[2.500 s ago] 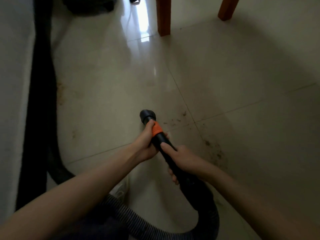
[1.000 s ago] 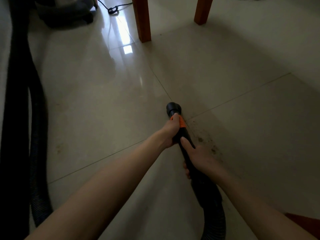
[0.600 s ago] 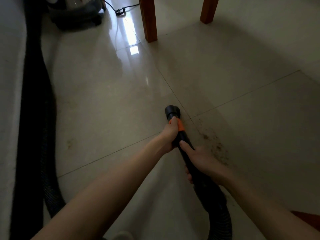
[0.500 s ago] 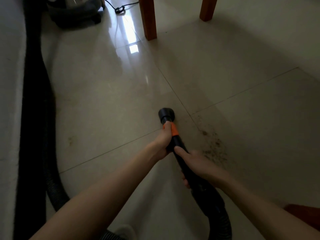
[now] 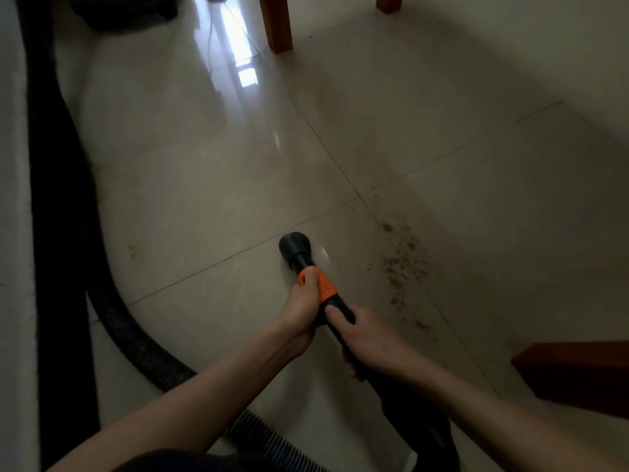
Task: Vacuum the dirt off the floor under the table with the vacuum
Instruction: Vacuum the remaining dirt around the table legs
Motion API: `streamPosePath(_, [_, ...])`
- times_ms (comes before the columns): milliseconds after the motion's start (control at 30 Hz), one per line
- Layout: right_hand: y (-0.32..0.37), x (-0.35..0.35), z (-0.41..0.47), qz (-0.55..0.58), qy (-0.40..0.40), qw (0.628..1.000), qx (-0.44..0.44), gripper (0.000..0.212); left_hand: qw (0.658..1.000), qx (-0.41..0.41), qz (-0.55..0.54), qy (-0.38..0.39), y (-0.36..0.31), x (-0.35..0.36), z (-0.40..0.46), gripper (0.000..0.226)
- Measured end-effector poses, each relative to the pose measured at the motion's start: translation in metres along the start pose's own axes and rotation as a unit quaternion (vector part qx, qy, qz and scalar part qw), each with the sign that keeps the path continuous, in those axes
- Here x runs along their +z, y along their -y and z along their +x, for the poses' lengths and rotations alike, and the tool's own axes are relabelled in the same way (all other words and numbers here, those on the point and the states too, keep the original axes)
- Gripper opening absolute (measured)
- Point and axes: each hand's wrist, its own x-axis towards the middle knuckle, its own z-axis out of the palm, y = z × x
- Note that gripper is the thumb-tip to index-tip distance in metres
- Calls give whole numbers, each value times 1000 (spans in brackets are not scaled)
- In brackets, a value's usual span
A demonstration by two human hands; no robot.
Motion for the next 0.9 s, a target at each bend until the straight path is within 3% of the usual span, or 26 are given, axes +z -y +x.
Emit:
streamPosePath(267, [0, -16, -3, -10, -86, 996, -9, 37, 995, -27, 28, 90, -15, 25, 6, 31])
streamPosePath(600, [1, -28, -6, 119, 41, 990, 69, 36, 993, -42, 7, 108, -11, 27, 9, 28])
streamPosePath(900, [-7, -29, -10, 131, -51, 989, 43, 34, 989, -35, 47, 134, -9, 46, 15, 28])
